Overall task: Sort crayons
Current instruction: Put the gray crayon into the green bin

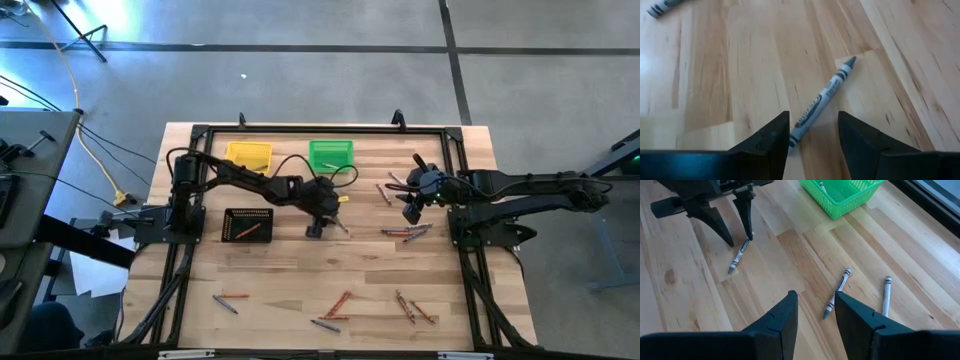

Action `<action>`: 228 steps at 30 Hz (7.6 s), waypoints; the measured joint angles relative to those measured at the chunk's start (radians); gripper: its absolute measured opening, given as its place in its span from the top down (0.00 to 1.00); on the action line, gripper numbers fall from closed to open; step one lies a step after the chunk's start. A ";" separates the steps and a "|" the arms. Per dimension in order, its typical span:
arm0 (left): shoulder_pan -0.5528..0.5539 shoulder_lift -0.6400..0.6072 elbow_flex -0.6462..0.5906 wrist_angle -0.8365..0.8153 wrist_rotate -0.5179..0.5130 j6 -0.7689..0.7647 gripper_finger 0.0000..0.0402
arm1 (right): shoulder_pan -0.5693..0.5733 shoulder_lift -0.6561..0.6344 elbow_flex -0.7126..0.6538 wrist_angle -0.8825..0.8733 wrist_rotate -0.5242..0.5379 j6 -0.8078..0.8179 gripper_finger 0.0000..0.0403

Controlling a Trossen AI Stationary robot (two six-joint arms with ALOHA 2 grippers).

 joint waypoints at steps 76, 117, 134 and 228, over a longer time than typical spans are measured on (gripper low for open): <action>0.168 -0.236 -0.002 -0.061 -0.210 -0.131 1.00 | 0.000 0.000 0.000 -0.001 0.000 0.002 0.69; 0.360 -0.146 -0.001 -0.035 -0.198 -0.236 0.79 | 0.000 0.000 0.000 0.000 0.001 -0.001 0.69; 0.131 -0.412 0.001 -0.098 0.100 -0.331 0.79 | 0.001 0.106 -0.007 -0.055 0.178 0.252 0.69; -0.434 -0.672 0.000 -0.512 -0.539 -0.465 0.79 | -0.419 1.060 0.409 0.864 -0.140 -0.121 0.98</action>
